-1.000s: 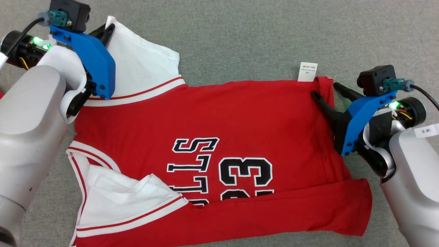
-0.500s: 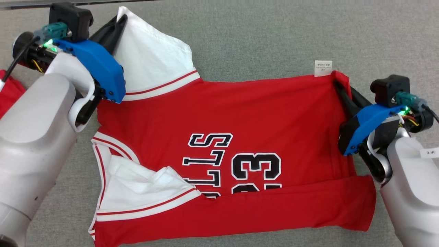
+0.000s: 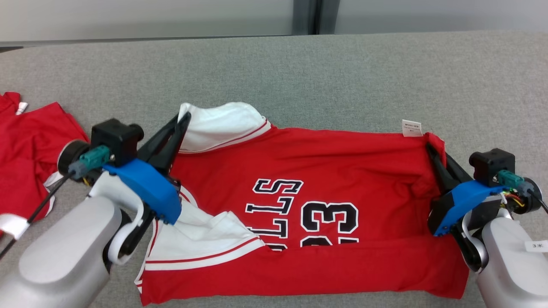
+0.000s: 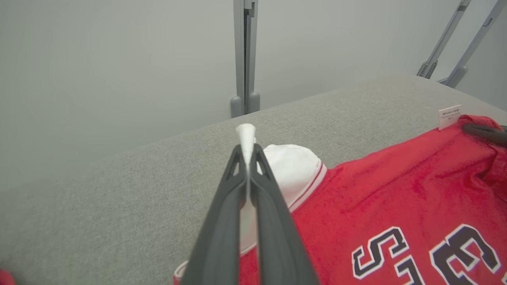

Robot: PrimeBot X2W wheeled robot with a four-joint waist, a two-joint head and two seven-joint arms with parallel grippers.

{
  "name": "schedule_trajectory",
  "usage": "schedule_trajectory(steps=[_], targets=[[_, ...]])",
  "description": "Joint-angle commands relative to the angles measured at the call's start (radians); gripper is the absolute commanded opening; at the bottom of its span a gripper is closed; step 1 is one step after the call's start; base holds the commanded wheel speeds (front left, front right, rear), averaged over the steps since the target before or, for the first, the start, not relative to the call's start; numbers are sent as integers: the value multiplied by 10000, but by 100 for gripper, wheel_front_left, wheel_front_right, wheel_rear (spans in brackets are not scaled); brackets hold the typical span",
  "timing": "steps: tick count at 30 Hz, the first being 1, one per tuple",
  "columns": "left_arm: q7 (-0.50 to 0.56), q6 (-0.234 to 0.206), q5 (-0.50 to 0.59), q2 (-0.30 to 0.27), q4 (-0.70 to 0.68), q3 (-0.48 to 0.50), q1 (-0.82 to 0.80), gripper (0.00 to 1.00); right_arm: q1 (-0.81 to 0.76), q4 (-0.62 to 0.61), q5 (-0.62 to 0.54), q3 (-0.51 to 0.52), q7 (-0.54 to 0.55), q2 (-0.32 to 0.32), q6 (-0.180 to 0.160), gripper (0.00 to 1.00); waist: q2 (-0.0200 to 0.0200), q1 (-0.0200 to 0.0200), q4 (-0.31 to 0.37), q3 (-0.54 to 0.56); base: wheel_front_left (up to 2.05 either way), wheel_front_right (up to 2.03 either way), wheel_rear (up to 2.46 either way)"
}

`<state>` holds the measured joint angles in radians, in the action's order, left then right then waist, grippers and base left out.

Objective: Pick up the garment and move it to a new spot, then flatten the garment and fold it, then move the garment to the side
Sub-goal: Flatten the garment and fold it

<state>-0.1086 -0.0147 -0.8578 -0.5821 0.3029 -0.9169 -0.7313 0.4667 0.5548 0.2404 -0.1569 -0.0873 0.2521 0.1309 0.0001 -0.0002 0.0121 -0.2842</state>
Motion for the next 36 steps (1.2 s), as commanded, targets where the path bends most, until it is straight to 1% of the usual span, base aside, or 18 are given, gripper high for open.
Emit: schedule_trajectory(steps=[1, 7, 11, 13, 16, 20, 21, 22, 23, 26, 30, 33, 36], targets=[[-57, -324, -116, -281, -555, 52, 506, 0, -234, 68, -47, 47, -202, -15, -1, 0, -1, 2, -47, 100, 0, 0, 0], [-107, -1235, -443, -878, -2128, -22, 2124, 0, -770, 280, -201, 188, -762, -12, -2, 0, -1, 2, -236, 431, 0, 0, 0], [-262, -1644, -710, -1076, -2774, -23, 2968, 0, -1127, 384, -275, 227, -1116, -57, -1, 0, -1, 2, -338, 653, 0, 0, 0], [-312, -1796, -825, -1145, -2932, -25, 3310, 0, -1311, 424, -276, 268, -1267, -68, -1, 0, -1, 2, -399, 769, 0, 0, 0], [-337, -1914, -793, -1209, -2933, -141, 3574, 0, -1498, 439, -268, 320, -1399, -112, -2, 0, -1, 2, -440, 877, 0, 0, 0], [-389, -1998, -973, -1063, -2824, -243, 3990, 0, -1875, 246, -270, 488, -1631, -213, -2, 0, -1, 2, -515, 1062, 0, 0, 0], [-459, -2055, -998, -1052, -2751, -222, 4061, 0, -1987, 208, -298, 518, -1655, -264, -1, 43, -1, 2, -514, 1115, 0, 0, 0], [-564, -2122, -969, -1037, -2682, -175, 4132, 41, -2119, 190, -264, 534, -1686, -331, -1, 79, -1, 2, -502, 1157, 0, 0, 0], [-673, -2169, -941, -996, -2617, -149, 4204, 100, -2200, 127, -229, 601, -1711, -337, -2, 100, -1, 2, -503, 1207, 0, 0, 0], [-981, -2289, -1075, -869, -2403, -28, 4466, 100, -2514, -186, -199, 759, -1754, -438, -1, 100, -1, 2, -490, 1381, 0, 0, 0], [-1402, -2469, -1074, -714, -2225, 474, 4779, 100, -2977, -932, -170, 1009, -1777, -444, -1, 100, -1, 2, -464, 1510, 0, 0, 0], [-1545, -2655, -833, -456, -2155, 1084, 5057, 100, -3299, -1835, -117, 1201, -1783, -444, -1, 100, -1, 2, -458, 1571, 0, 0, 0], [-1570, -2845, -123, -12, -2378, 2229, 5388, 100, -3568, -2552, -101, 1408, -1783, -434, -1, 100, -1, 2, -456, 1620, 0, 0, 0]])
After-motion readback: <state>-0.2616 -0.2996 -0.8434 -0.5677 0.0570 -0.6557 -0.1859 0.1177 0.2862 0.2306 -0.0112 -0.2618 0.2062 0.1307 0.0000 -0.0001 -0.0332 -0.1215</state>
